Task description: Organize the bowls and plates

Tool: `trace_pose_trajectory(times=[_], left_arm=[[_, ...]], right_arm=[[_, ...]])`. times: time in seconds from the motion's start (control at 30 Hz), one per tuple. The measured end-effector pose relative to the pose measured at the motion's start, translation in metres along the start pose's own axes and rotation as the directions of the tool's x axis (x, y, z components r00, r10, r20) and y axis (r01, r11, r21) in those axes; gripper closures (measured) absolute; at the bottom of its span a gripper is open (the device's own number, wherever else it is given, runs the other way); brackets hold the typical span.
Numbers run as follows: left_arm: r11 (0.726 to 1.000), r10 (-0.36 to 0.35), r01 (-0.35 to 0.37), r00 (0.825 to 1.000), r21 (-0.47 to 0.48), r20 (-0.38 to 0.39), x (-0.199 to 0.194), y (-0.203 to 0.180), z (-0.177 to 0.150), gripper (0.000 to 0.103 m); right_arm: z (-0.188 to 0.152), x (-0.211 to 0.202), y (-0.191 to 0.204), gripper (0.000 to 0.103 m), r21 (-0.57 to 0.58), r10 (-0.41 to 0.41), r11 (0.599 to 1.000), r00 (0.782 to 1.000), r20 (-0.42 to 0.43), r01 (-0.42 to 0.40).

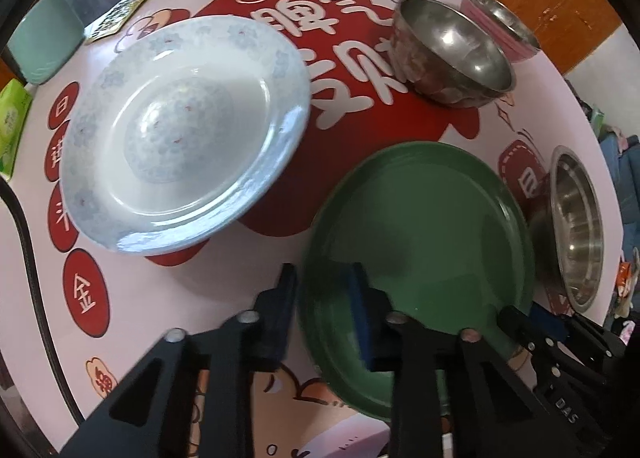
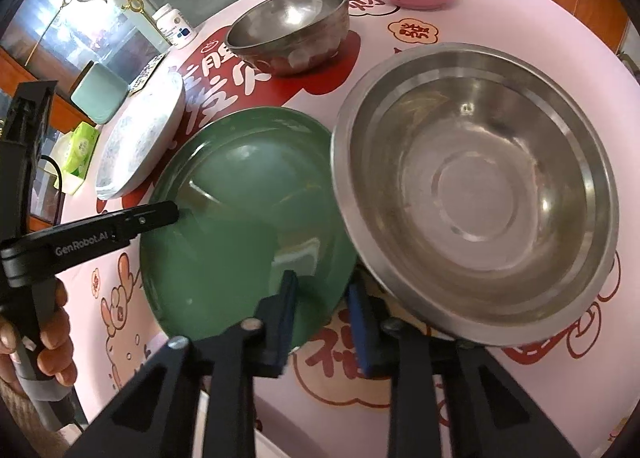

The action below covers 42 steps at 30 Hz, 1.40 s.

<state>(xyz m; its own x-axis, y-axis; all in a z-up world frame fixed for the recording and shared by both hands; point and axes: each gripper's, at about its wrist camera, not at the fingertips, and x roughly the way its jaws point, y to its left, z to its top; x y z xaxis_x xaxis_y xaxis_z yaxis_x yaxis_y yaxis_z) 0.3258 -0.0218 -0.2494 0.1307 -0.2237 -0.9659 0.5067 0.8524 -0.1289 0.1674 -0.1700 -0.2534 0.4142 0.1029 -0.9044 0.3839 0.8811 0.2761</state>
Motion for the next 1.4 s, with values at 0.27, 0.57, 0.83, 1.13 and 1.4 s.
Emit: trace_pose_trajectory(times=[0.27,0.57,0.83,1.13,1.4], left_arm=[[0.998,0.037,-0.038,0.999,0.045,0.012,-0.008,-0.007,-0.009,0.086],[0.999,0.036,-0.035,0.998,-0.013,0.054,-0.051,0.004,-0.039,0.086],[0.995,0.047,-0.035,0.992,-0.098,0.117,-0.114,0.013,-0.074,0.086],[0.976,0.12,-0.08,0.973,-0.203,0.196,-0.181,0.01,-0.129,0.086],[0.942,0.166,-0.096,0.966,-0.321,0.2,-0.195,0.003,-0.194,0.086]], right_arm=[[-0.01,-0.006,0.001,0.085,-0.023,0.023,0.999,1.0,-0.005,-0.023],[-0.017,-0.031,0.017,0.085,-0.096,0.068,0.993,0.998,0.016,-0.066],[-0.025,-0.074,0.039,0.085,-0.202,0.121,0.973,0.991,0.048,-0.109],[-0.042,-0.127,0.057,0.085,-0.352,0.206,0.922,0.975,0.082,-0.165],[-0.068,-0.144,0.06,0.085,-0.481,0.245,0.855,0.968,0.051,-0.191]])
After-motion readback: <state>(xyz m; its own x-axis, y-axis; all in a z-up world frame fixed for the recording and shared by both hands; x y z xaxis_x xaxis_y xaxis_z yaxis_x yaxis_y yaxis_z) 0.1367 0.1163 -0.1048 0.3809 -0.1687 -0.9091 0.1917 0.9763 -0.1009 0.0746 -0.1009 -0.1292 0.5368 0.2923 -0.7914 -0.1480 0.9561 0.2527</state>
